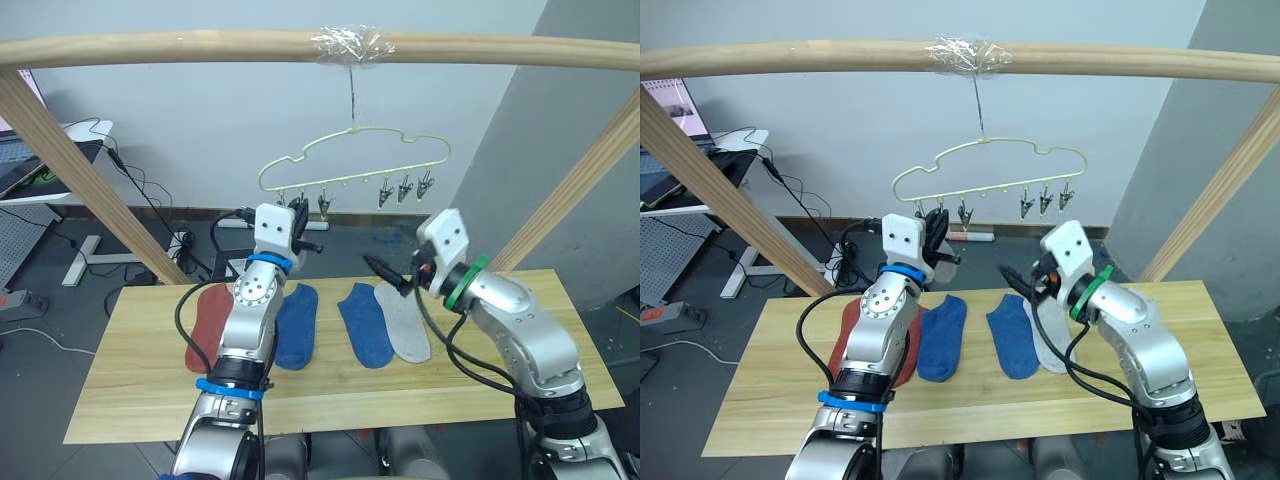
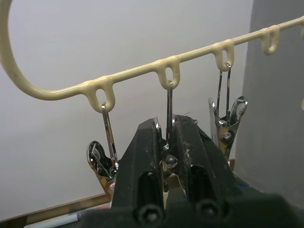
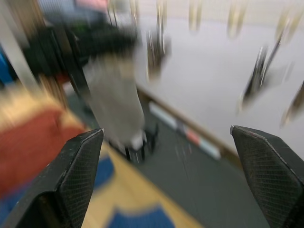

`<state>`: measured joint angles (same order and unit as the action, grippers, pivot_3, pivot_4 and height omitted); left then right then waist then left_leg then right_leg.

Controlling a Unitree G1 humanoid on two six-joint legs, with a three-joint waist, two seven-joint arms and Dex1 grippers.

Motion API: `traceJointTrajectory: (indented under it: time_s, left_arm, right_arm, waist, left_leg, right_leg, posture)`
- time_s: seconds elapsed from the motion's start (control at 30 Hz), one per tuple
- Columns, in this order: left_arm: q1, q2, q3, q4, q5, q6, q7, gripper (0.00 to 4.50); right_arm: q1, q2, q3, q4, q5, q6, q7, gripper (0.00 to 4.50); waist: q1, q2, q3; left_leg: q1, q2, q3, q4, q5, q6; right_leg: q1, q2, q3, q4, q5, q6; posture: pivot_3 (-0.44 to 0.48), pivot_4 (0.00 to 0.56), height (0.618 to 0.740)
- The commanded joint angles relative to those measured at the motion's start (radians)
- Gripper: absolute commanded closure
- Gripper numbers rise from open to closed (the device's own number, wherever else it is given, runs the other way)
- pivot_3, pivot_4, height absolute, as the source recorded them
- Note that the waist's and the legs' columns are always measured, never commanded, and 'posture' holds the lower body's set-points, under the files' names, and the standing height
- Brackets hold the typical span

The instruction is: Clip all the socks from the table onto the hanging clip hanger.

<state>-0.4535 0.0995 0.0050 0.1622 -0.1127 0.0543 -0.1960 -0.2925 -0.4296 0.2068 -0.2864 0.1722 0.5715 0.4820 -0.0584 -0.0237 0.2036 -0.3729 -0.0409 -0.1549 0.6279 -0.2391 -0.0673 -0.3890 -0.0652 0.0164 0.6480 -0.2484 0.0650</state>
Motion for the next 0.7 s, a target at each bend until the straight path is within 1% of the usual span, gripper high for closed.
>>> traceJointTrajectory:
  time_s: [0.03, 0.17, 0.3, 0.33, 0.43, 0.53, 0.63, 0.67, 0.7]
  left_arm:
    - [0.003, 0.021, 0.010, -0.087, -0.048, 0.121, -0.040, 4.33]
    - [0.005, 0.060, 0.031, -0.159, -0.101, 0.236, -0.080, 4.33]
    - [0.019, 0.094, 0.042, -0.201, -0.126, 0.298, -0.102, 4.33]
    - [0.026, 0.096, 0.043, -0.212, -0.132, 0.308, -0.104, 4.33]
    - [0.044, 0.097, 0.038, -0.244, -0.137, 0.327, -0.105, 4.33]
    - [0.057, 0.092, 0.038, -0.267, -0.139, 0.327, -0.096, 4.33]
    - [0.066, 0.089, 0.036, -0.278, -0.138, 0.332, -0.092, 4.33]
    - [0.068, 0.088, 0.035, -0.281, -0.139, 0.334, -0.091, 4.33]
    - [0.070, 0.087, 0.034, -0.283, -0.139, 0.336, -0.091, 4.33]
  right_arm:
    - [-0.016, -0.027, 0.071, 0.170, -0.108, -0.083, 0.015, 0.00]
    - [-0.078, -0.014, 0.099, 0.395, -0.172, -0.120, 0.011, 0.00]
    - [-0.145, 0.035, 0.100, 0.611, -0.211, -0.186, 0.002, 0.00]
    - [-0.158, 0.045, 0.106, 0.664, -0.222, -0.204, 0.007, 0.00]
    - [-0.173, 0.071, 0.104, 0.769, -0.237, -0.243, 0.024, 0.00]
    - [-0.164, 0.085, 0.090, 0.819, -0.230, -0.244, 0.055, 0.00]
    - [-0.156, 0.076, 0.094, 0.844, -0.254, -0.273, 0.067, 0.60]
    - [-0.149, 0.078, 0.085, 0.838, -0.245, -0.274, 0.076, 0.98]
    - [-0.143, 0.082, 0.075, 0.829, -0.234, -0.267, 0.081, 1.23]
  waist:
    - [-0.001, 0.000, 0.000]
    - [-0.007, 0.000, 0.000]
    - [-0.010, 0.001, 0.000]
    - [-0.009, 0.001, 0.000]
    - [-0.005, 0.001, -0.001]
    - [-0.002, 0.001, -0.001]
    - [0.000, 0.001, -0.002]
    - [0.001, 0.002, -0.002]
    - [0.001, 0.002, -0.003]
  left_leg:
    - [0.000, 0.000, 0.000, 0.000, 0.000, 0.000]
    - [0.001, 0.001, 0.000, 0.000, 0.000, 0.000]
    - [0.002, 0.002, 0.000, 0.000, 0.000, 0.000]
    - [0.002, 0.002, 0.000, 0.000, 0.000, 0.000]
    - [0.002, 0.002, 0.000, 0.000, 0.000, 0.000]
    - [0.002, 0.002, 0.001, 0.000, 0.000, 0.000]
    - [0.002, 0.002, 0.001, 0.000, 0.000, 0.000]
    - [0.003, 0.002, 0.001, 0.000, 0.000, 0.000]
    - [0.003, 0.002, 0.001, 0.000, 0.000, 0.000]
  right_leg:
    - [0.000, 0.000, 0.000, 0.000, 0.000, 0.000]
    - [0.000, 0.001, 0.000, 0.001, 0.000, 0.001]
    - [0.000, 0.002, 0.000, 0.002, 0.001, -0.001]
    - [0.000, 0.003, 0.000, 0.002, 0.002, -0.002]
    - [0.000, 0.003, 0.001, 0.001, 0.003, -0.004]
    - [0.000, 0.003, 0.002, 0.001, 0.003, -0.004]
    - [0.001, 0.003, 0.002, 0.001, 0.003, -0.004]
    - [0.001, 0.003, 0.002, 0.001, 0.003, -0.004]
    - [0.001, 0.003, 0.002, 0.001, 0.003, -0.003]
  posture:
    - [-0.108, 0.151, 0.740]
    - [-0.089, 0.148, 0.740]
    - [-0.078, 0.145, 0.740]
    - [-0.061, 0.142, 0.740]
    - [-0.049, 0.139, 0.740]
    - [-0.045, 0.141, 0.740]
    - [-0.042, 0.140, 0.740]
    - [-0.043, 0.140, 0.740]
    - [-0.043, 0.140, 0.740]
